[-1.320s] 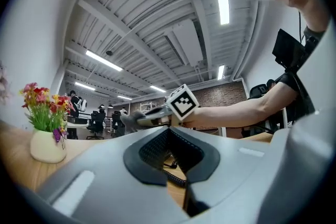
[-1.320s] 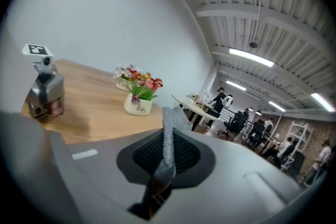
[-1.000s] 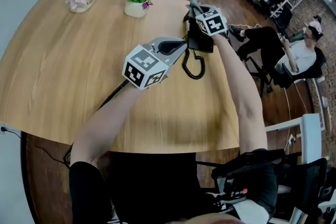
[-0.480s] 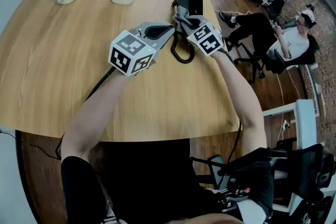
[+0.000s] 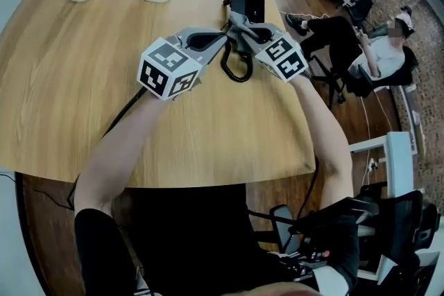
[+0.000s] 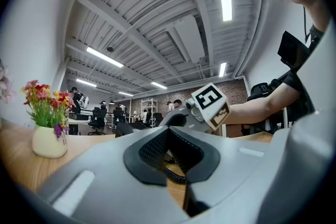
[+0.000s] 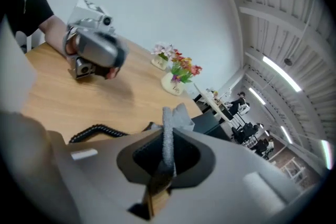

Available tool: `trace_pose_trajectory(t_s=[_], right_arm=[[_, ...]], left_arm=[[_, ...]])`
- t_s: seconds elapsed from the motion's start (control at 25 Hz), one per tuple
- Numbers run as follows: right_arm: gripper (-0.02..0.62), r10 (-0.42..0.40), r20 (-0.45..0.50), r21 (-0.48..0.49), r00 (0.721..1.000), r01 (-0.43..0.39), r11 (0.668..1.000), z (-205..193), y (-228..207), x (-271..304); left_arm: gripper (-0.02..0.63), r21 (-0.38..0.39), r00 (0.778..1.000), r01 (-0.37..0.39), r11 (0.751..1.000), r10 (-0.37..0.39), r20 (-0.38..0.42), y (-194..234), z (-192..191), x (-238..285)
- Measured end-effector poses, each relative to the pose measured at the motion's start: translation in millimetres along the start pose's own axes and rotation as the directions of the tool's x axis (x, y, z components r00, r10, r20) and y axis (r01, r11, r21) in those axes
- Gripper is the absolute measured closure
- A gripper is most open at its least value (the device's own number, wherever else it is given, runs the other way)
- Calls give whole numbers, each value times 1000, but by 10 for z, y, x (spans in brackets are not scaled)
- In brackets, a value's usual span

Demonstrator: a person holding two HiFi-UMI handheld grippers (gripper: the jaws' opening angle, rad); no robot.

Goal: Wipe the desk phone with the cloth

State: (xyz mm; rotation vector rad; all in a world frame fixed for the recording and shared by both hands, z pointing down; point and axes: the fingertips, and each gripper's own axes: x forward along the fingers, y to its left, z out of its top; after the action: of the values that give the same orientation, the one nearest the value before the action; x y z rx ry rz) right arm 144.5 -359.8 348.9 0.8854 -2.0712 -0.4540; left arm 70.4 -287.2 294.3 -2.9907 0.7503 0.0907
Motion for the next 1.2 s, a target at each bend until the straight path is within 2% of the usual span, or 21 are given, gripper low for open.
trace_pose_trajectory(t_s=[0.12,0.28,0.4,0.56,0.68,0.8,1.0,1.2], right_arm=[[575,-99,58,117,993,91,989,178,-576,128],[575,-250,90,213,964,226,951,336,-1213,365],[575,-307,64,211,949,288,934,357,-1476,633],[575,-308,-23,175,951,307,935,237,-1590,954],[575,-292,-36,177,956,293,940,157,-1501,959],[575,-254,-23,113,967,255,960,159,-1240,870],[577,-152,0,45,988,152,987,69,-564,597],[577,-62,-7,-28,998,62,998,-111,150,273]], left_arm=[[603,-3,1000,-1,1000,1,-3,19,-16,11],[603,-5,1000,2,1000,-2,-11,6,-30,32],[603,-8,1000,6,1000,-6,-17,-2,-47,41],[603,-10,1000,12,1000,-12,-13,-3,-39,48],[603,-9,1000,20,1000,-20,-16,-24,-36,35],[603,-3,1000,20,1000,-20,-19,-20,-35,11],[603,-2,1000,13,1000,-13,-19,-9,-34,5],[603,-2,1000,4,1000,-4,-22,-7,-41,-7]])
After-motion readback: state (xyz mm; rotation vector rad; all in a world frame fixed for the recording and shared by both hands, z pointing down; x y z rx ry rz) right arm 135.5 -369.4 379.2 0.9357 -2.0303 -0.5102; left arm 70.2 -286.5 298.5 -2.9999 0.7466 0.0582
